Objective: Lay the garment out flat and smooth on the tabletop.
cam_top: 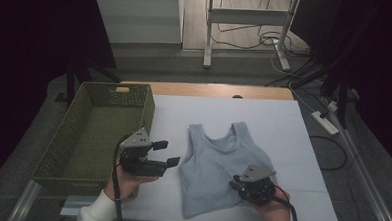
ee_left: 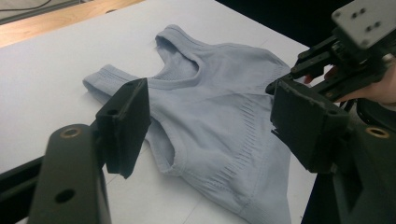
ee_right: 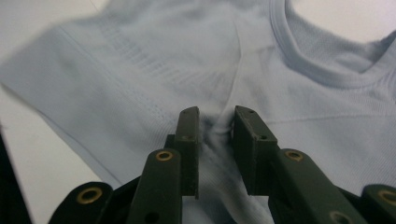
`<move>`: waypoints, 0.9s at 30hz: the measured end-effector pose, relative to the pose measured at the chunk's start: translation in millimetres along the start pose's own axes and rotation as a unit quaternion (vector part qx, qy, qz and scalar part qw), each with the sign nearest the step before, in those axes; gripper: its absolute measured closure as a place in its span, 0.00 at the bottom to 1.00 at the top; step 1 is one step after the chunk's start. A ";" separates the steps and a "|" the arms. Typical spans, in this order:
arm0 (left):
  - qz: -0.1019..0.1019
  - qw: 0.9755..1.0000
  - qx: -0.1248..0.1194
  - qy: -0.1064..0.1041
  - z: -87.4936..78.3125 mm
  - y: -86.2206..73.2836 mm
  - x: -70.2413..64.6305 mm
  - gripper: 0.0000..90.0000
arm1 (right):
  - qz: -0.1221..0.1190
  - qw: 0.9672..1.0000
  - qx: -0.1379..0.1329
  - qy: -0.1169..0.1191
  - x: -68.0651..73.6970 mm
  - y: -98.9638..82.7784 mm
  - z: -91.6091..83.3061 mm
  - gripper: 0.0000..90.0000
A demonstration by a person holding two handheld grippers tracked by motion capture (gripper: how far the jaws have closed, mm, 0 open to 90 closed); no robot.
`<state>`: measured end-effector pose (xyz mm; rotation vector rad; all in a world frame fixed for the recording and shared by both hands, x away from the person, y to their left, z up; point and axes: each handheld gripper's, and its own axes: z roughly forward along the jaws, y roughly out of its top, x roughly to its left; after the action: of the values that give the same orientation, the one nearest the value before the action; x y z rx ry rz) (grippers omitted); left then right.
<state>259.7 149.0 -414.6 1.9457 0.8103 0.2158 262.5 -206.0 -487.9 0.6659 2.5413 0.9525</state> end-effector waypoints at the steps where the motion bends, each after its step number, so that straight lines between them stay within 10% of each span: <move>1: 0.001 1.000 0.000 0.000 0.3 0.0 -0.1 0.32 | -0.002 1.000 0.005 0.001 0.0 -0.4 1.6 0.81; 7: 0.002 1.000 0.001 0.000 1.1 0.0 -0.8 0.32 | 0.007 0.999 0.026 0.018 0.6 -1.5 11.3 0.90; 11: 0.000 1.000 0.000 0.000 0.9 0.0 0.1 0.33 | 0.031 0.998 -0.008 0.047 3.1 5.2 5.8 0.91; 27: 0.002 1.000 0.002 0.000 1.6 -0.6 -0.7 0.32 | 0.020 0.999 0.026 0.032 1.8 1.2 20.6 0.91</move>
<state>259.7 147.6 -415.7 1.9506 0.8088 0.2171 271.0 -193.5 -502.1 0.7154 2.6249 0.9391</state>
